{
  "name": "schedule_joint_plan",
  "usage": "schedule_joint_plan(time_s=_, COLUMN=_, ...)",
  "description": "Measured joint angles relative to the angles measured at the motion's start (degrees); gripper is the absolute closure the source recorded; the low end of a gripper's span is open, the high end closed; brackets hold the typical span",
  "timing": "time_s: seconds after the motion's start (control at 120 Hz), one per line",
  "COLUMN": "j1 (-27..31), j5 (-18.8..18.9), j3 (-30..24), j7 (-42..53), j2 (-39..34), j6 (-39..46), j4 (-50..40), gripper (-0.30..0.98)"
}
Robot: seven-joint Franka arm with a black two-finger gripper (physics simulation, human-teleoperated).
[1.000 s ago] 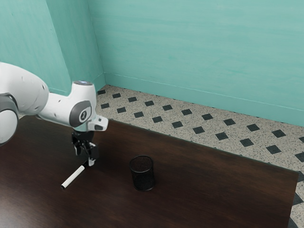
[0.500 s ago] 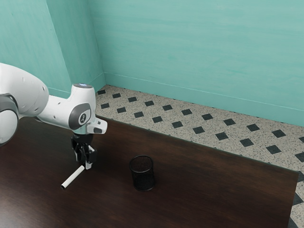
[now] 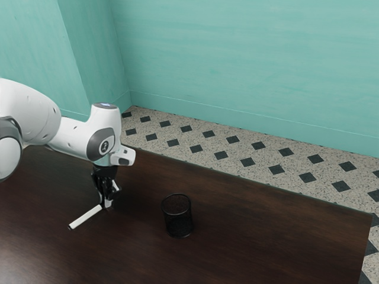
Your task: Put the marker into the pen holder.
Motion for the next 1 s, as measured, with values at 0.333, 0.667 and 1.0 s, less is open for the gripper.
schedule_joint_plan(time_s=0.333, j1=-1.8, j5=0.4, j3=0.0, j7=-1.3, j2=-3.1, j6=0.2, j4=0.4, gripper=0.78)
schedule_joint_plan(time_s=0.667, j1=-5.9, j5=0.8, j3=0.1, j7=-2.7, j2=-13.3, j6=0.4, j4=0.8, gripper=0.79)
schedule_joint_plan(time_s=1.0, j1=-8.3, j5=1.1, j3=-0.8, j7=-3.8, j2=-19.3, j6=0.5, j4=2.0, gripper=0.79)
